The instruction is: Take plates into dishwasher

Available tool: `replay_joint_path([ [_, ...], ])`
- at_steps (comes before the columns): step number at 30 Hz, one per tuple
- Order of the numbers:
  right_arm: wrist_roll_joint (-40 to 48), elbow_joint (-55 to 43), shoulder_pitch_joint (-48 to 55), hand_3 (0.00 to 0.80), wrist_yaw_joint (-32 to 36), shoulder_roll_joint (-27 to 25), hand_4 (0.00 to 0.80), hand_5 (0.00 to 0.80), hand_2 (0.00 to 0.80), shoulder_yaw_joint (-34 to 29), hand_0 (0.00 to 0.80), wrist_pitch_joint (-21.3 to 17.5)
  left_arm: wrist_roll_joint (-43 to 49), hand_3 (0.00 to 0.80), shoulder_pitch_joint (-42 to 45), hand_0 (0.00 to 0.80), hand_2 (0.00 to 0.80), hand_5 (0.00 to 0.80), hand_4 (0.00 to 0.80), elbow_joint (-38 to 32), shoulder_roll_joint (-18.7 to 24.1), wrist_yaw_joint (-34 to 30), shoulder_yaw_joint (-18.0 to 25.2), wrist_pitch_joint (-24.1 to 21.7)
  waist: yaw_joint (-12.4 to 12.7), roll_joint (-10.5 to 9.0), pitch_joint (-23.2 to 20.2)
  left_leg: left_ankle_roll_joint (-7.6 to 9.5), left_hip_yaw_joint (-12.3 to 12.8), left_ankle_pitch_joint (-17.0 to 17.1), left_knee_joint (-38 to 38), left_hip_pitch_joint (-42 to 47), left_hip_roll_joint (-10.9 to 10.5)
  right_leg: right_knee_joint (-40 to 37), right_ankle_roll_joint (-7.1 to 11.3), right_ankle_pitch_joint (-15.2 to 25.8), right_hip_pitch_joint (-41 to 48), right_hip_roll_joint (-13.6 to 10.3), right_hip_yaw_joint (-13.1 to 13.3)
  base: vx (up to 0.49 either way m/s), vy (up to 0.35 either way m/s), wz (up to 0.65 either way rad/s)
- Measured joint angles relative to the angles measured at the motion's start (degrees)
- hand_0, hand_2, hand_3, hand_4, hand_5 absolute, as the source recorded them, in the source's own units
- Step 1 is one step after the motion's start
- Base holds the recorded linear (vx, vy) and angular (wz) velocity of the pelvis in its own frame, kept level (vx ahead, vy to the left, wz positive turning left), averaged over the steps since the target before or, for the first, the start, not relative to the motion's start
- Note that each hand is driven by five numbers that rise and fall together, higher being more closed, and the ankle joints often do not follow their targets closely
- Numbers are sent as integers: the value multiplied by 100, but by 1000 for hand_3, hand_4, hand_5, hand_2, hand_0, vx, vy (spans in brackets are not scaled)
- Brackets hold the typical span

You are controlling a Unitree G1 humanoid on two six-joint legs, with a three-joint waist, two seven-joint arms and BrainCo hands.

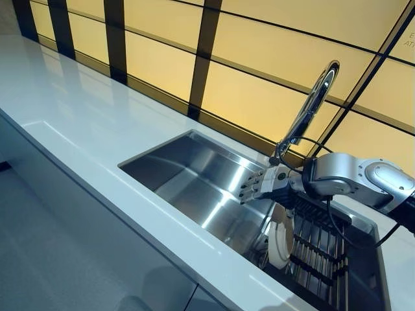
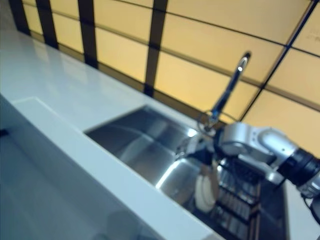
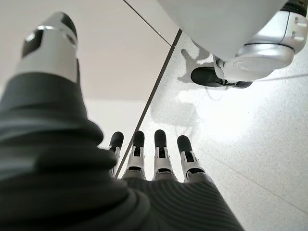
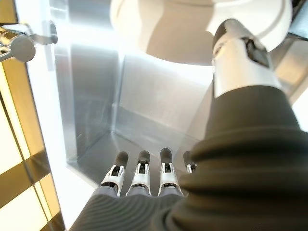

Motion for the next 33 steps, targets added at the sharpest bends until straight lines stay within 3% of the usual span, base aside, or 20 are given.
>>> replay_joint_path([
  [33, -122, 237, 757, 0, -375, -218, 0, 0, 0, -214, 0, 2, 2, 0, 10, 0, 0, 0, 0, 7, 51, -16, 19, -101, -7, 17, 128, 0, -1, 0, 12, -64, 4, 1, -3, -11, -39, 5, -12, 0, 0, 0],
])
